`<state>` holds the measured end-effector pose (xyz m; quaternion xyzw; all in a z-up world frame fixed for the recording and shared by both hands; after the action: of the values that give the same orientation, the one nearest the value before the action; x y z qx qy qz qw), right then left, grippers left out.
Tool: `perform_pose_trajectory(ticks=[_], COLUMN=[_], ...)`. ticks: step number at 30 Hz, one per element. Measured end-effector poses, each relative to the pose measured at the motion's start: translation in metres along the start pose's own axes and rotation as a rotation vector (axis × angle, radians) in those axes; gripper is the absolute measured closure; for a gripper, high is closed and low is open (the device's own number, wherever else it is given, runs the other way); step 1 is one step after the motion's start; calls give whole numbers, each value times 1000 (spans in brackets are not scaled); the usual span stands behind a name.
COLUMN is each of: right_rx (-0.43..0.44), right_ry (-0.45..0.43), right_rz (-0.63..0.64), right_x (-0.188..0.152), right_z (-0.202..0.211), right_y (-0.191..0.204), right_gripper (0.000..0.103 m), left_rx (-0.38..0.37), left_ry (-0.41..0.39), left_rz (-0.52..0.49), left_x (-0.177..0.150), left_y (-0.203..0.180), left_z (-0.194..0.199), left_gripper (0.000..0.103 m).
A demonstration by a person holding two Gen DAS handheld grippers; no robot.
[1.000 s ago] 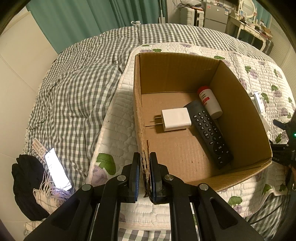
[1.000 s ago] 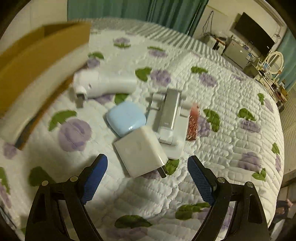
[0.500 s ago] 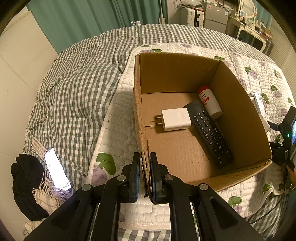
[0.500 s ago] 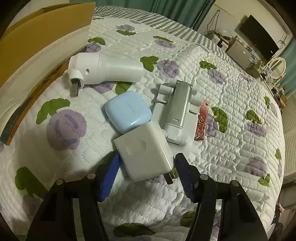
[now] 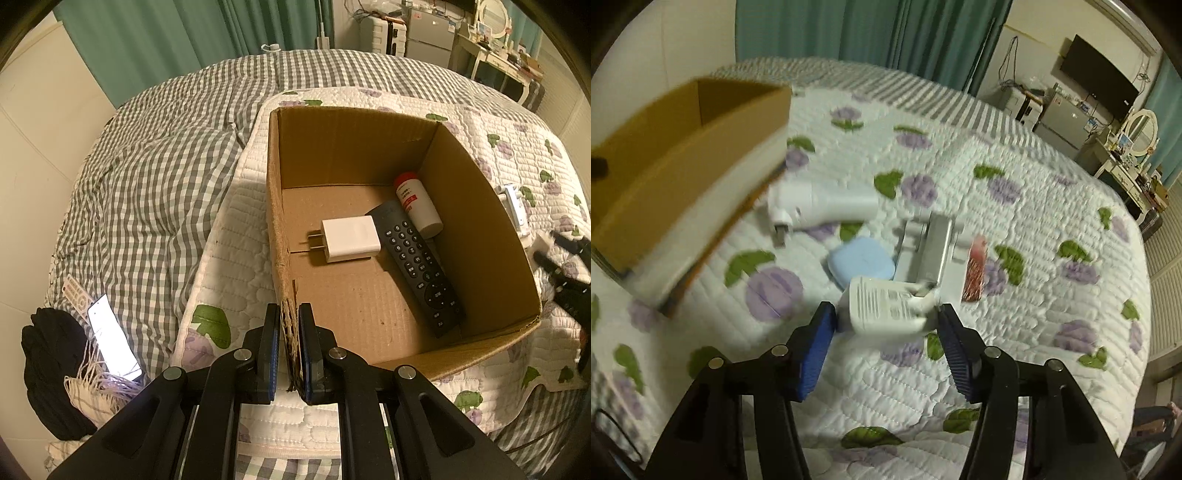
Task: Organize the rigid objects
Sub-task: 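Grasp the larger white charger with the right gripper, then carry the larger charger into the box and release it with the right gripper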
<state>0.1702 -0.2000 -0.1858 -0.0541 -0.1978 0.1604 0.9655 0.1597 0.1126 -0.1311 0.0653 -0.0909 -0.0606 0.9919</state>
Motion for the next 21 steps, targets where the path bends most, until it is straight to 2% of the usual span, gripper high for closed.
perform_pose_trajectory(ticks=[4,8,11,17,21], right_rx=[25,28,68,116,163], right_ry=[-46,-49,-67,-213,-286], right_rz=[8,37,40,82,139], right_x=[24,39,45,82,116], right_z=[26,27,33,88,114], right_y=[7,19,27,50,80], right_gripper=[49,50,50,50,50], left_rx=[-5,0,-4,-2,-2], left_ry=[-4,-4,-3,-3,-3], left_rz=[-7,-15,-20,-26,-25], left_x=[0,0,0,0,0], left_y=[1,1,1,0,0], left_z=[-1,-1,-2,-2,-2], left_gripper=[93,93,93,93,93])
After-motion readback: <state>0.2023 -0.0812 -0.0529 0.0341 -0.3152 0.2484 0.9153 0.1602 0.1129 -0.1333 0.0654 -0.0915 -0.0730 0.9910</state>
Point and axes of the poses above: each gripper's, at about its wrist camera, not at the fingertips, and z roughly against the way its jaws point, y to its left, x to its top, the point moved 7 cm from there along -z, roughly the way its jaws point, and after that the axes turned 12 degrees about y, right-handed, at the moved point
